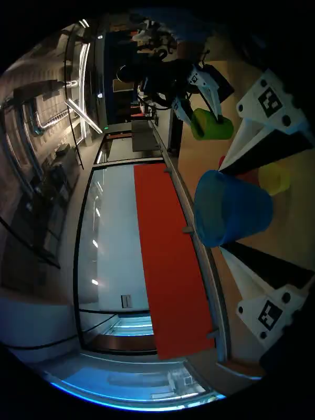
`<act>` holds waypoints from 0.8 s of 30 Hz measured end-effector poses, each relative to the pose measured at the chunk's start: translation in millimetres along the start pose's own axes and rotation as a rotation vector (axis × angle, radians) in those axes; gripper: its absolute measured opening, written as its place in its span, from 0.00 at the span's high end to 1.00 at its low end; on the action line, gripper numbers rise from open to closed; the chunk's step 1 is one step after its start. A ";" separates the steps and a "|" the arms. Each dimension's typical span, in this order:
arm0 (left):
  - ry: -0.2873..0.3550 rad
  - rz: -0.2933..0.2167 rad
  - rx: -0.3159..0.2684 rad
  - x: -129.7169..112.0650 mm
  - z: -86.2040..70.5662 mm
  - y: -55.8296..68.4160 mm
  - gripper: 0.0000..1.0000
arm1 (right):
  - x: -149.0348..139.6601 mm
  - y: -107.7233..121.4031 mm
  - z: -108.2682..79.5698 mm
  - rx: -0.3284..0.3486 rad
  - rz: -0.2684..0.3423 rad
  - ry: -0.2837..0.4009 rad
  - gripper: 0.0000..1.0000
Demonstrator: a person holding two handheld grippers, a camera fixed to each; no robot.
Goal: Pour water
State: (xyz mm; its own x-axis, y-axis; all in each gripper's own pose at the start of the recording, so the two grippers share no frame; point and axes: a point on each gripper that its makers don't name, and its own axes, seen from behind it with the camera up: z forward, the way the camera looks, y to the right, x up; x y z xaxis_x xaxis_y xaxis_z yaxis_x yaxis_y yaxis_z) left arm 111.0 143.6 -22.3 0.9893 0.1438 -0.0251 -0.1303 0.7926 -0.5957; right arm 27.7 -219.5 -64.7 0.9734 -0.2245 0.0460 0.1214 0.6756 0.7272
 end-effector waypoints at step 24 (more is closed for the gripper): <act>0.061 0.246 0.048 53.9 -7.2 9.3 0.16 | 32.5 -33.3 27.0 0.090 -0.002 0.057 0.10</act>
State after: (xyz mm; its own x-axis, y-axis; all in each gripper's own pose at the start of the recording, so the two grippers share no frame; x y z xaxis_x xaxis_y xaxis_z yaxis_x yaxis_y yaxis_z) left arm 163.6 154.5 -35.0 0.9293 0.3013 -0.2137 -0.3694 0.7656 -0.5267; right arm 50.1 -268.3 -69.0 0.9830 -0.1835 0.0069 0.1081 0.6087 0.7860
